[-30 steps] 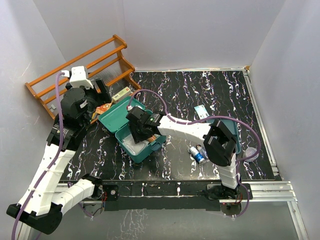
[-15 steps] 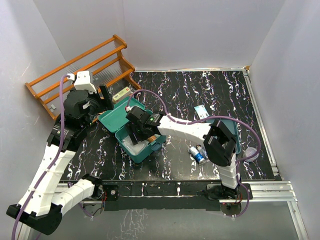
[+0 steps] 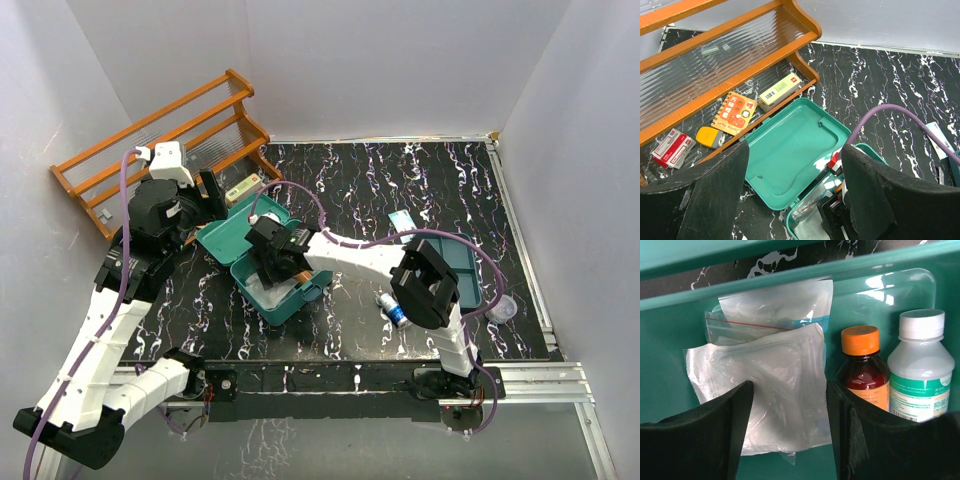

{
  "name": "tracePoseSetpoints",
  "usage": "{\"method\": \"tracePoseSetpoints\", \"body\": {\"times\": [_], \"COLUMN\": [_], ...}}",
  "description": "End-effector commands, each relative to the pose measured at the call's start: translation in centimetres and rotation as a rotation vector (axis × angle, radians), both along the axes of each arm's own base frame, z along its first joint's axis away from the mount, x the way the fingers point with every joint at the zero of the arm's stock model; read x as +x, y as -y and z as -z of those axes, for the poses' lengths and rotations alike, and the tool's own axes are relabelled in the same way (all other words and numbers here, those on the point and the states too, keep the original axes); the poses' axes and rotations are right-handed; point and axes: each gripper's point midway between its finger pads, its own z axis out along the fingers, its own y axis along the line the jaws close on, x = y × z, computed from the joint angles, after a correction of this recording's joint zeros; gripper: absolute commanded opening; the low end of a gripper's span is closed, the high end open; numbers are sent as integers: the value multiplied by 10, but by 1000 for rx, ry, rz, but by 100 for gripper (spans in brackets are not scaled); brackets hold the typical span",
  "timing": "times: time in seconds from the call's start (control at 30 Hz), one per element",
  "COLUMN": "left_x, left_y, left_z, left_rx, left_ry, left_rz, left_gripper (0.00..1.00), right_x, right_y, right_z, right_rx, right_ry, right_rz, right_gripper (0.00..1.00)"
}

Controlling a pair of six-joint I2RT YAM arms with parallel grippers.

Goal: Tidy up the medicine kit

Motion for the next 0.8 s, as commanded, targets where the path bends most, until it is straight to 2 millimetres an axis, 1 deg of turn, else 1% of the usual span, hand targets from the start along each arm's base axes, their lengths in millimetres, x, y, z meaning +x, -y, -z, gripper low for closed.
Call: {"method": "tracePoseSetpoints", "body": {"times": [0.0, 0.07, 0.17, 0.27, 0.43, 0.5, 0.57, 0.6, 0.7, 0.77], "left_x": [0, 0, 0, 0, -2, -4, -8, -11, -22, -26], "left_y": [-2, -2, -2, -2, 5, 13, 29, 39, 67, 73], "left_z": [-6, -6, -6, -5, 0, 4, 9, 13, 28, 40], "left_rx": [2, 2, 3, 4, -6, -16, -24, -19, -8, -22], "left_ry": [18, 18, 18, 16, 1, -12, -32, -44, -106, -162], "left_rz": [-5, -4, -3, -2, 33, 78, 179, 248, 439, 470], "left_gripper": [73, 73, 73, 73, 73, 73, 74, 74, 74, 75], "right_x": [11, 10, 13, 17, 26, 32, 39, 40, 46, 50], "right_y": [-4, -11, -13, -6, 10, 22, 37, 47, 80, 106], "right_z": [-28, -46, -76, -94, -117, -124, -129, -140, -150, -154], "right_rx": [27, 82, 146, 167, 201, 211, 216, 242, 259, 262], "right_ry": [68, 81, 124, 163, 205, 228, 261, 283, 332, 364], "right_rz": [28, -2, -3, 15, 74, 133, 201, 244, 374, 460], "right_gripper": [58, 59, 65, 69, 69, 66, 63, 62, 62, 61]}}
